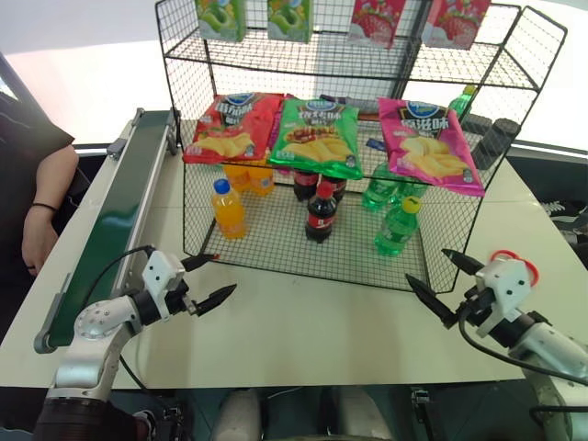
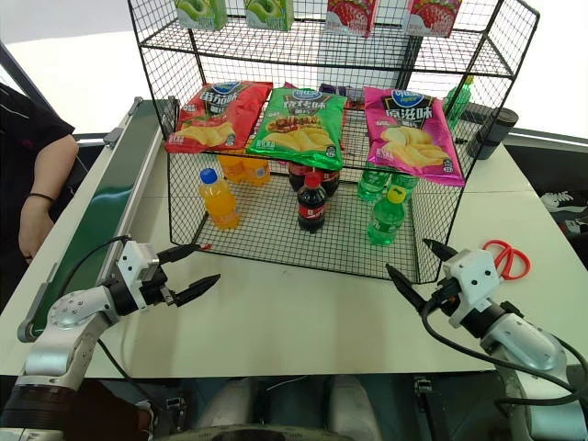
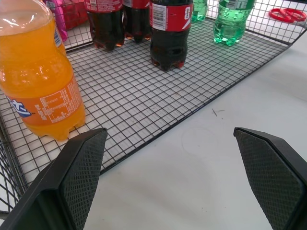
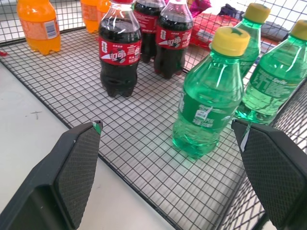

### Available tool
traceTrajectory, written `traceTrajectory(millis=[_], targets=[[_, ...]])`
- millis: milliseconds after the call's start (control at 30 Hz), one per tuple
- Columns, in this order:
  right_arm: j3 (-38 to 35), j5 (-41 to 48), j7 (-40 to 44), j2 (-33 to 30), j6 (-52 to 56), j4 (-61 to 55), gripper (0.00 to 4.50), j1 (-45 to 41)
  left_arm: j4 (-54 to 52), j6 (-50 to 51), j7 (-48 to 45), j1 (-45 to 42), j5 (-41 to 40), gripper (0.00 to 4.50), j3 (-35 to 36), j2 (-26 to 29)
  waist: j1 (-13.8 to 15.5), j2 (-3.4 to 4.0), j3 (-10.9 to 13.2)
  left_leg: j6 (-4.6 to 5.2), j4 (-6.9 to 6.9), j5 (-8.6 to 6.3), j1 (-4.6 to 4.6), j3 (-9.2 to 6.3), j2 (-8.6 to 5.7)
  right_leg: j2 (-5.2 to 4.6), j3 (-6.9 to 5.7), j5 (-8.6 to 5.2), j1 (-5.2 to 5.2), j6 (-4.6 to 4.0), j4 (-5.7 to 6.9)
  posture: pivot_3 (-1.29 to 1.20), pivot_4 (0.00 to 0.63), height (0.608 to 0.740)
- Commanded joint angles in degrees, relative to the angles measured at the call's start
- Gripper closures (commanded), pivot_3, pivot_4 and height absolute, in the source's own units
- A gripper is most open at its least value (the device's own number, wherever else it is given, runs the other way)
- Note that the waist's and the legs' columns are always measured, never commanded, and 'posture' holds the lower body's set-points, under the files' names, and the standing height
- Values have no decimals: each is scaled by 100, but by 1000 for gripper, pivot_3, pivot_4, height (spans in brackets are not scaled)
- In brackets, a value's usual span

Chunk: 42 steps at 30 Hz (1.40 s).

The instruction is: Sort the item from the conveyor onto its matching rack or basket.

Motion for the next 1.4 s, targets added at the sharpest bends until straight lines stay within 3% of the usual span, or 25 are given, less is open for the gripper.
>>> traceTrajectory(millis=[33, 1400], targets=[[-29, 21, -66, -23, 8, -200, 16, -47, -192, -25, 13, -27, -12, 0, 73, 30, 0, 0, 0, 0, 0, 0, 0, 0, 0, 0, 0, 0, 0, 0, 0, 0, 150, 740], [249, -113, -209, 51, -84, -88, 16, -161, 55, -81, 90, -272, 111, 0, -24, -75, 0, 0, 0, 0, 0, 0, 0, 0, 0, 1, 0, 0, -1, 0, 0, 0, 150, 740]])
